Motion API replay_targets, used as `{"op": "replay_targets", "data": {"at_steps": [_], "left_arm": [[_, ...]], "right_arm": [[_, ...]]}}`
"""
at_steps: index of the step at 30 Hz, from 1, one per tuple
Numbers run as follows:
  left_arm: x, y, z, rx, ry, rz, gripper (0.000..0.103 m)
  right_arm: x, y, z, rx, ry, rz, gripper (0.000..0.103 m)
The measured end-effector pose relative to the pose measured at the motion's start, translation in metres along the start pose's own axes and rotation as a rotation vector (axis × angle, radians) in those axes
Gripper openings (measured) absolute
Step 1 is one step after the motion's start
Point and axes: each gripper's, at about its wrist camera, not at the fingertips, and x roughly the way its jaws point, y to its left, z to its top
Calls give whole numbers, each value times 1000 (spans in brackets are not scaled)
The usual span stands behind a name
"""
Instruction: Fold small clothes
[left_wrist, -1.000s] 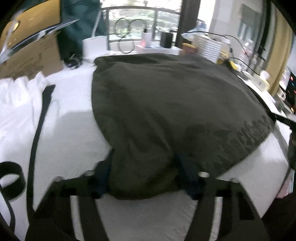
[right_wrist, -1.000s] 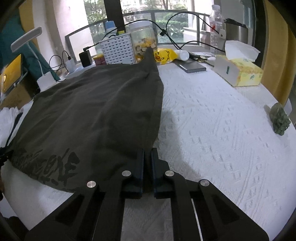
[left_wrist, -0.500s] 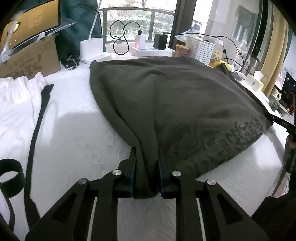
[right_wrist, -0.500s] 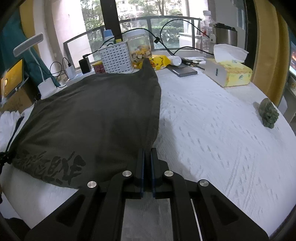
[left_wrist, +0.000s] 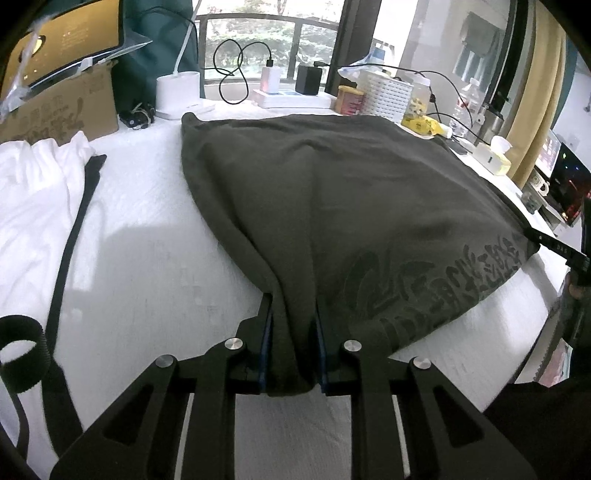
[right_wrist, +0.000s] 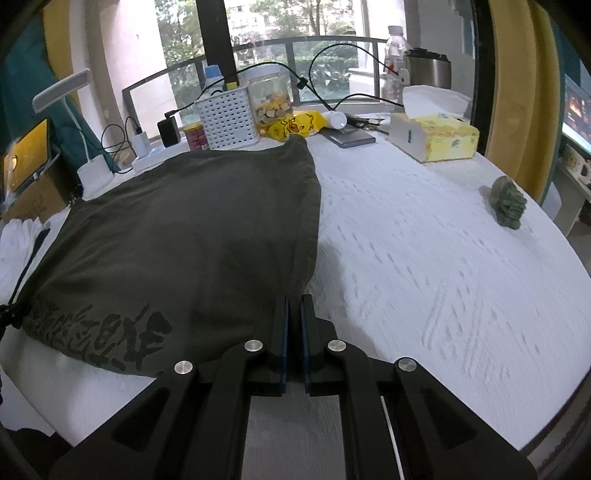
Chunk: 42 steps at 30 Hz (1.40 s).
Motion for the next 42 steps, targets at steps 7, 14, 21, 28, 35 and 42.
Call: {"op": "replay_targets", "data": {"at_steps": [7,14,21,28,35,42], "left_arm": [[-11,-2,-13,50,-1,6,14],[-18,1,-21,70,-5,11,14],[-22,6,-27,76,-7,11,14],[-24,12,-31,58,10,30,20],[-27,18,-19,51,26,108,56],[-15,31,3,5,9,117,62]], "right_arm": [[-11,-1,-19,4,4,-20,7],[-22,0,-34,18,-1,-43,7],[-36,-4,-45,24,-4,-72,4],[-38,-5,-48,18,-2,-68,4],[-42,-30,-47,96,22,-56,10],[-35,-33,-33,96,37,-94,25]]}}
